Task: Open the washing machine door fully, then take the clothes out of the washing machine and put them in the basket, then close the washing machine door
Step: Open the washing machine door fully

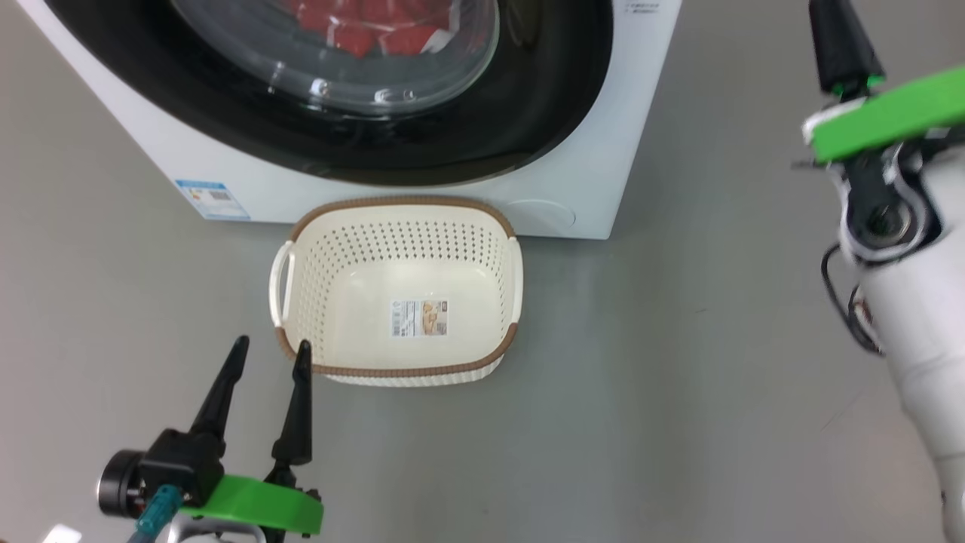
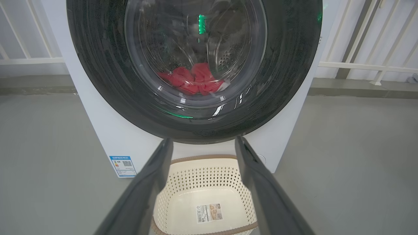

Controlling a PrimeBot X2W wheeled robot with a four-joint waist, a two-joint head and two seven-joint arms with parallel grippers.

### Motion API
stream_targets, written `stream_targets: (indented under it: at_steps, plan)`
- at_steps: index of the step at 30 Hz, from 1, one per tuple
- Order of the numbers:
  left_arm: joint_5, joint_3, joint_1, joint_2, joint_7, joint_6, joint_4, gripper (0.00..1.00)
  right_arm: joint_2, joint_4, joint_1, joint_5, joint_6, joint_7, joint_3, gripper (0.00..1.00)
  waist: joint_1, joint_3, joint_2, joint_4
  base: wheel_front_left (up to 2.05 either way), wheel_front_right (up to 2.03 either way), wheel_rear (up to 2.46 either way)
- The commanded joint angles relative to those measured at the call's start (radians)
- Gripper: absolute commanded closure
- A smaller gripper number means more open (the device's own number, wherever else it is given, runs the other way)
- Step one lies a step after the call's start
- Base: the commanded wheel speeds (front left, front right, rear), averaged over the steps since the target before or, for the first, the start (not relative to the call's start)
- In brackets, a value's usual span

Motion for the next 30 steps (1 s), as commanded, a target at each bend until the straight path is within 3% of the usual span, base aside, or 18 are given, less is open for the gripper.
stream_targets:
  at_steps: [1, 11, 23, 30]
  plan:
    - [-0.005, 0.026, -0.038, 0.013, -0.009, -0.001, -0.026, 0.00, -0.001, -0.017, -0.039, 0.069, -0.001, 0.033, 0.014, 1.00, 0.0000, 0.025, 0.0000, 0.019, 0.00, 0.00, 0.00]
    - [-0.022, 0.001, -0.087, 0.013, -0.009, -0.004, -0.024, 0.00, -0.066, 0.045, -0.189, 0.396, -0.001, 0.320, 0.016, 1.00, 0.0000, 0.085, 0.0000, 0.072, 0.00, 0.00, 0.00]
    - [-0.034, -0.033, -0.125, 0.013, -0.009, -0.006, -0.046, 0.00, -0.071, 0.147, -0.316, 0.568, -0.001, 0.643, -0.005, 1.00, 0.0000, 0.156, 0.0000, 0.118, 0.00, 0.00, 0.00]
    - [-0.049, -0.056, -0.149, 0.013, -0.009, -0.006, -0.060, 0.00, -0.072, 0.230, -0.414, 0.604, -0.001, 0.738, -0.024, 1.00, 0.0000, 0.204, 0.0000, 0.145, 0.00, 0.00, 0.00]
